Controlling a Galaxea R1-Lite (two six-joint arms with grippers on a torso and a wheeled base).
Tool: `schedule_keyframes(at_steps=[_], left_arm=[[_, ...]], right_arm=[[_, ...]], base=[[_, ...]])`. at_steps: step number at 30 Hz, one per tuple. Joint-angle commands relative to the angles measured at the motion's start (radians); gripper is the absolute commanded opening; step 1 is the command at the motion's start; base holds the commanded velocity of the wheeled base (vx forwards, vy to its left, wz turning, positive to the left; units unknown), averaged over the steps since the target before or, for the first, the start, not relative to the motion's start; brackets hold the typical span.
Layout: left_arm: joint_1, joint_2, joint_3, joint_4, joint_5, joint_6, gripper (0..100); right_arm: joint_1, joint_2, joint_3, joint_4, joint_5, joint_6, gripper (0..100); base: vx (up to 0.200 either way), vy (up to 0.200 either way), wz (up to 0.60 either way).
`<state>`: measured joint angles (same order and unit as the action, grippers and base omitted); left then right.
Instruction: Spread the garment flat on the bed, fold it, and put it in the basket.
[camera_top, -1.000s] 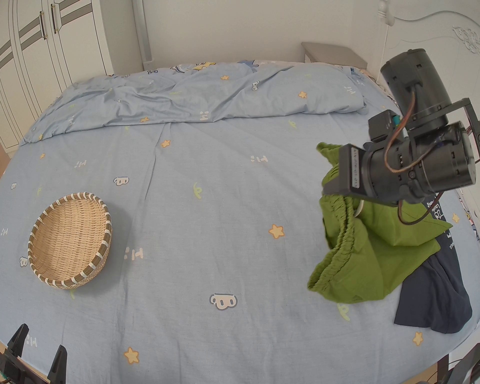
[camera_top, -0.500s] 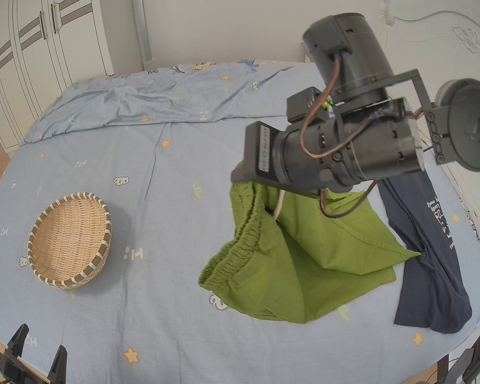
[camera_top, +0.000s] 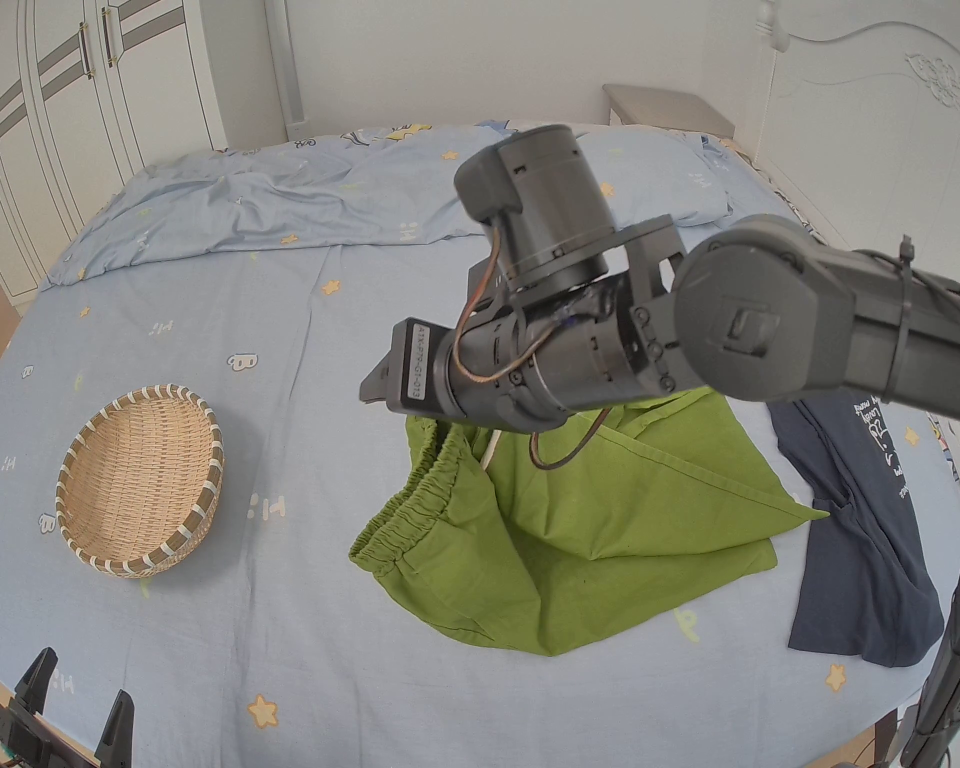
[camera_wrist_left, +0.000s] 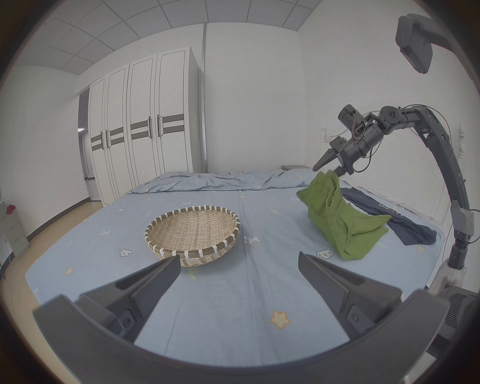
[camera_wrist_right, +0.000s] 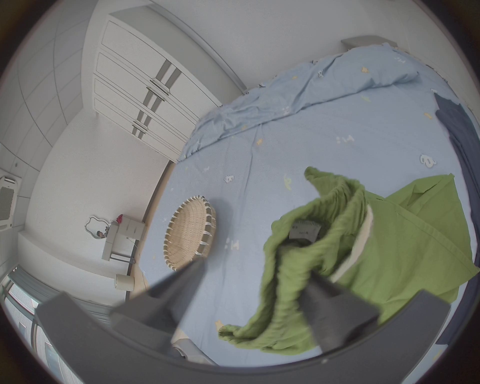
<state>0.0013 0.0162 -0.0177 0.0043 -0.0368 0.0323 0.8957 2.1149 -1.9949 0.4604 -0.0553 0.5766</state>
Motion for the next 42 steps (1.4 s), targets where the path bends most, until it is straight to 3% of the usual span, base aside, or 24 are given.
schedule_keyframes(at_steps=[1,13,16,20,26,31,36,40,41,42], left_arm=[[0.000,-0.016,0.016,0.000,0.000,0.000,100],[0.000,-0.016,0.016,0.000,-0.002,0.001,100],[0.000,-0.016,0.016,-0.001,0.000,0.000,100],[0.000,-0.016,0.016,0.000,0.000,0.000,100],[0.000,-0.016,0.016,-0.001,0.000,0.000,100],[0.000,-0.016,0.016,0.000,0.000,-0.002,100],[0.000,-0.016,0.012,-0.003,0.000,0.000,100],[-0.029,0.053,-0.341,0.074,-0.044,-0.147,100],[-0.032,0.062,-0.352,0.082,-0.048,-0.154,100],[-0.072,0.179,-0.459,0.183,-0.094,-0.177,100]], right_arm=[[0.002,0.050,-0.005,0.009,-0.001,-0.003,100],[0.037,0.053,-0.005,0.150,-0.011,-0.023,100],[0.038,0.063,-0.005,0.224,-0.049,-0.020,100],[0.034,0.011,-0.005,0.228,-0.041,-0.003,100],[0.042,-0.059,-0.005,0.333,-0.086,-0.049,100],[0.081,-0.058,-0.005,0.376,-0.087,-0.043,100],[0.042,-0.105,-0.005,0.429,-0.064,-0.021,100],[-0.097,-0.342,0.107,0.454,0.147,-0.012,100],[-0.103,-0.349,0.113,0.452,0.157,-0.012,100],[-0.176,-0.441,0.197,0.422,0.275,-0.018,100]], base=[[0.000,0.000,0.00],[0.000,0.000,0.00],[0.000,0.000,0.00],[0.000,0.000,0.00],[0.000,0.000,0.00],[0.000,0.000,0.00],[0.000,0.000,0.00],[0.000,0.000,0.00],[0.000,0.000,0.00],[0.000,0.000,0.00]])
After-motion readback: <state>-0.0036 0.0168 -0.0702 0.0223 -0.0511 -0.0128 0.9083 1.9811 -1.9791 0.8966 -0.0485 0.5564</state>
